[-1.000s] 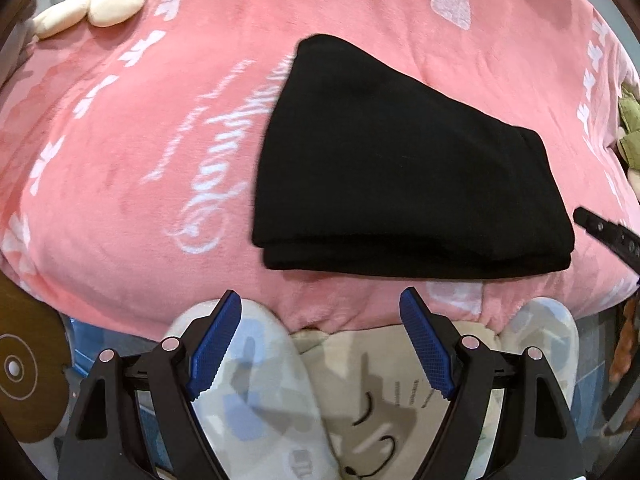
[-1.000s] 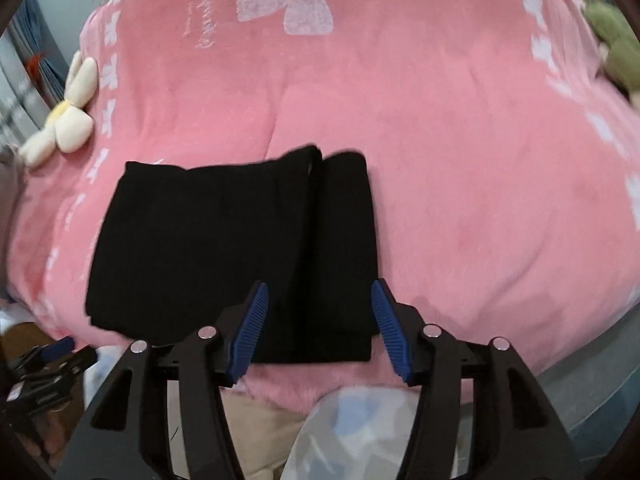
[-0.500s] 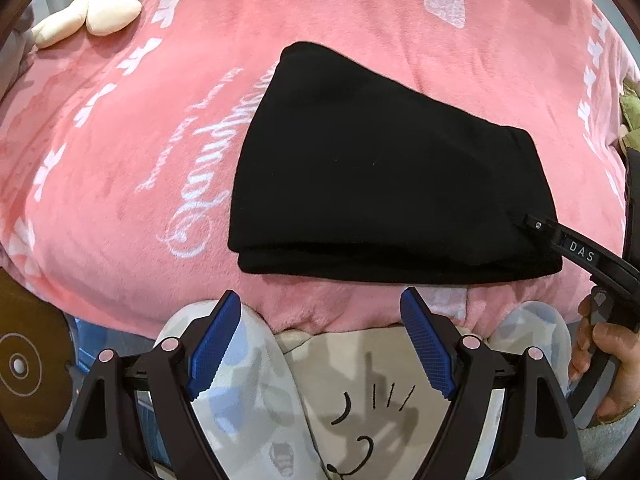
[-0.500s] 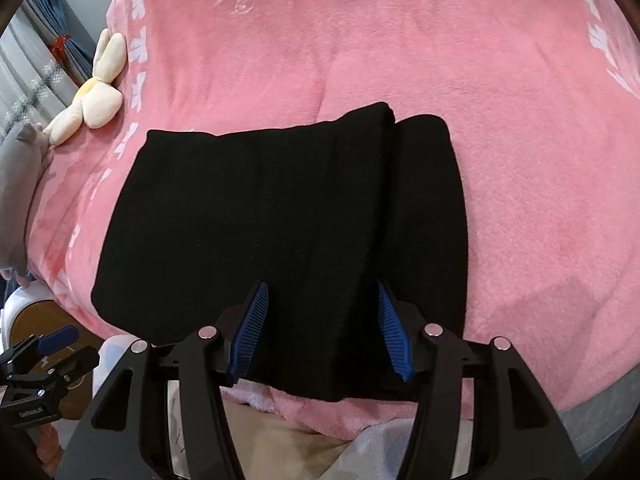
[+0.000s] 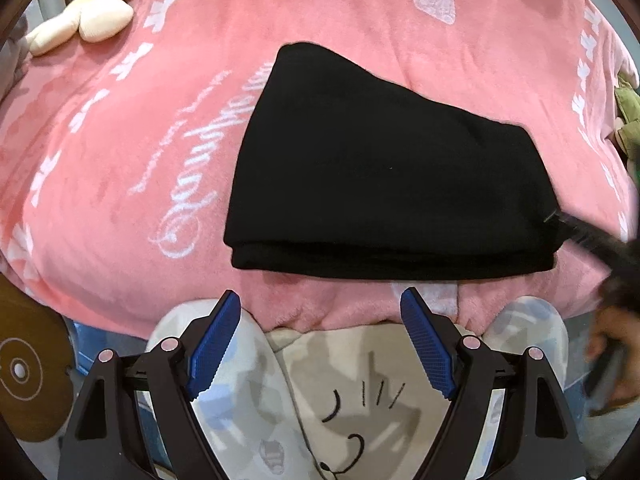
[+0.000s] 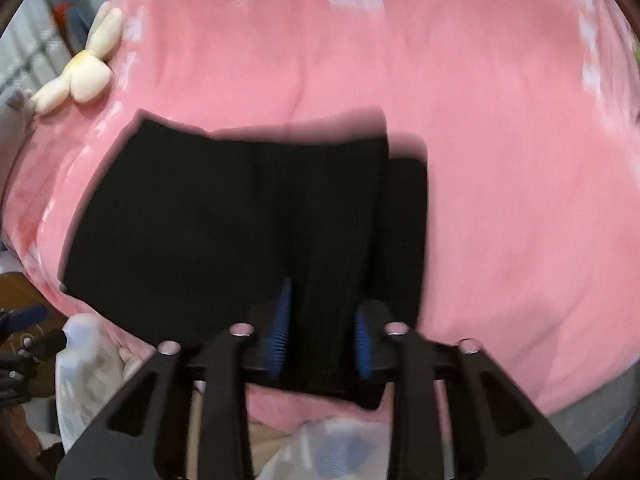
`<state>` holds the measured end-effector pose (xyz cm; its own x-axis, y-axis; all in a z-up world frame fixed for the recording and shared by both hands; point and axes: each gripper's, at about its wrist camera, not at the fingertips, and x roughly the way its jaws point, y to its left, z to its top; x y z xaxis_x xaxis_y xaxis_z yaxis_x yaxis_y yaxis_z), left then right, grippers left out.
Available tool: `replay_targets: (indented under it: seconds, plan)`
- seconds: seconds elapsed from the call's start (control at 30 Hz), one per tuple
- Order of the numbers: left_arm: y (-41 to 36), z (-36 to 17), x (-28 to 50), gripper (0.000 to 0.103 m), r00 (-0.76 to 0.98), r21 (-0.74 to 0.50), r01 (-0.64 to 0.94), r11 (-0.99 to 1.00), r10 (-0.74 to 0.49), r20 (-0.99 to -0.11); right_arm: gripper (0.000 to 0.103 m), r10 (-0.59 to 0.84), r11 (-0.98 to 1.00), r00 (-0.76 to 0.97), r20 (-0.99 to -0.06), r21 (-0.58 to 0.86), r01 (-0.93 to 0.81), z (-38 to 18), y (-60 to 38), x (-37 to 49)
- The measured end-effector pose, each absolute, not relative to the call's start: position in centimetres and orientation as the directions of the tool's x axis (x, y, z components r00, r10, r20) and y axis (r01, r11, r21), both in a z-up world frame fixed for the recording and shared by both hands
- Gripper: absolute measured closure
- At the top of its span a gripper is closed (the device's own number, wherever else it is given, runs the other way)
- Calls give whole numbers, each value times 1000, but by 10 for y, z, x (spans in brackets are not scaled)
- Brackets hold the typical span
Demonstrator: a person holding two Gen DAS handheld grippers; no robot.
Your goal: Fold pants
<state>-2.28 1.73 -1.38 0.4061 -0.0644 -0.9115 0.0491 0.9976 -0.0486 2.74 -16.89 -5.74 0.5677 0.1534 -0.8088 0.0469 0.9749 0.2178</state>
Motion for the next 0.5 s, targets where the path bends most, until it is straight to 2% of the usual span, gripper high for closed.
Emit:
replay_targets:
  seconds: [0.07, 0.13, 0.2, 0.3, 0.4, 0.5]
  plan:
    - [18, -10, -25, 24, 423, -31, 59, 998, -53, -904, 71, 167, 953, 622, -765, 287, 97, -37, -175, 16]
    - [19, -8, -25, 22, 444, -5, 54, 999, -28, -896, 70, 132, 956, 708, -694, 279, 95, -4, -172, 7]
    - [18, -9, -22, 22, 450, -1, 55, 998, -26, -893, 78, 181, 956, 710, -680, 292, 36, 10, -163, 15]
    - [11, -9, -16, 22, 445, -3, 73, 997, -35, -895, 85, 196, 975, 670, -716, 216, -55, 6, -140, 44]
    - [5, -7, -13, 22, 464, 9, 83, 997, -31, -885, 96, 100, 992, 573, -813, 129, 10, -43, -147, 70]
    - [3, -7, -11, 22, 462, 13, 88, 996, -30, -886, 93, 144, 967, 589, -795, 239, 86, -37, -158, 63]
